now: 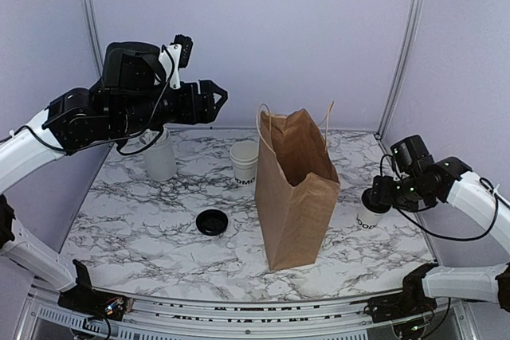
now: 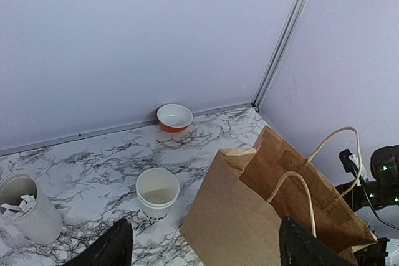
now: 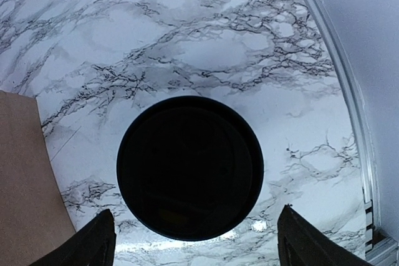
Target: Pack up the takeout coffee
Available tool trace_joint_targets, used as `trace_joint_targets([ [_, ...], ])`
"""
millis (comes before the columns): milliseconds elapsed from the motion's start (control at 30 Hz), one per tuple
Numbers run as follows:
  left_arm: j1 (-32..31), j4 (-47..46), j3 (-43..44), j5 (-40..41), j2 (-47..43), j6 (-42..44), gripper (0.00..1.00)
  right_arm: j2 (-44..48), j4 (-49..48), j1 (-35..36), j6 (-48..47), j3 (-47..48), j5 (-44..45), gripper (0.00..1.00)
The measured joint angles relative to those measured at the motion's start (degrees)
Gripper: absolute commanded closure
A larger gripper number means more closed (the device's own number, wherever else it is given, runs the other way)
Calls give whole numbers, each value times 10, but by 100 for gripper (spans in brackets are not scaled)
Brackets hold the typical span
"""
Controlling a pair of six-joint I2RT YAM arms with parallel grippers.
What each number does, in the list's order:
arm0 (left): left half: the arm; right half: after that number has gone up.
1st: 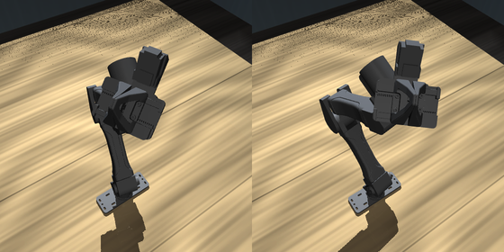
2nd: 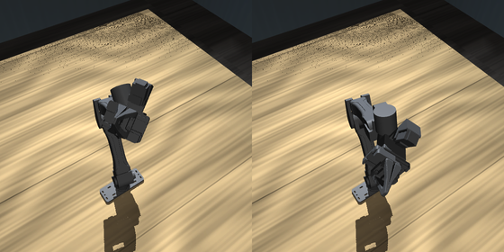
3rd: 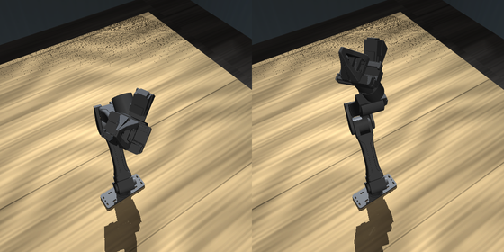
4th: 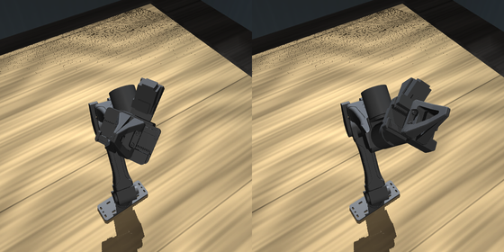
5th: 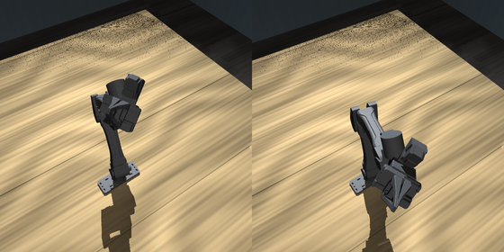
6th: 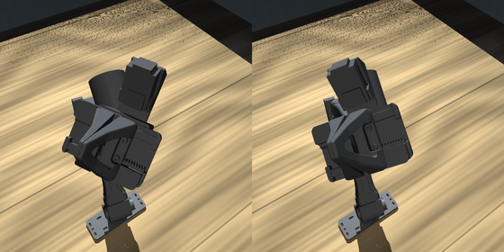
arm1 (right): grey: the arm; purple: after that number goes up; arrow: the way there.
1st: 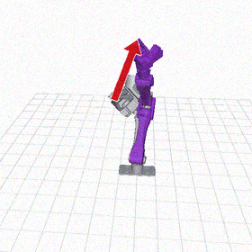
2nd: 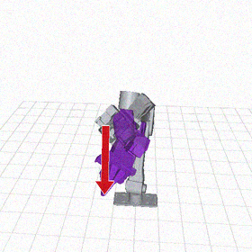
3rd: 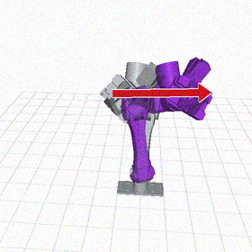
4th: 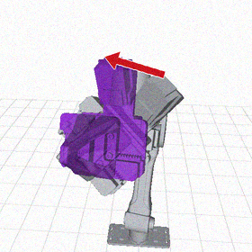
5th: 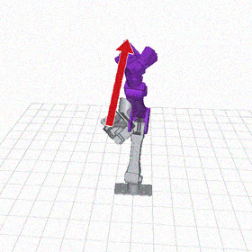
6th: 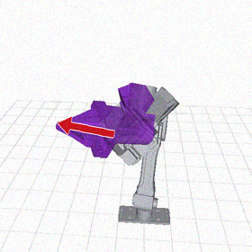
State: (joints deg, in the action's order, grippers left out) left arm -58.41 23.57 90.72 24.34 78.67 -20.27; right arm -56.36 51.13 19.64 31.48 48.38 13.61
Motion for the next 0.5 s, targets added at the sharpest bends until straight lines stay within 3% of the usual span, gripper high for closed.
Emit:
trace_joint_targets([
  [500, 24, -16, -33, -32, -21, -4, 18, -41, -58, -37, -2, -3, -27, 14],
])
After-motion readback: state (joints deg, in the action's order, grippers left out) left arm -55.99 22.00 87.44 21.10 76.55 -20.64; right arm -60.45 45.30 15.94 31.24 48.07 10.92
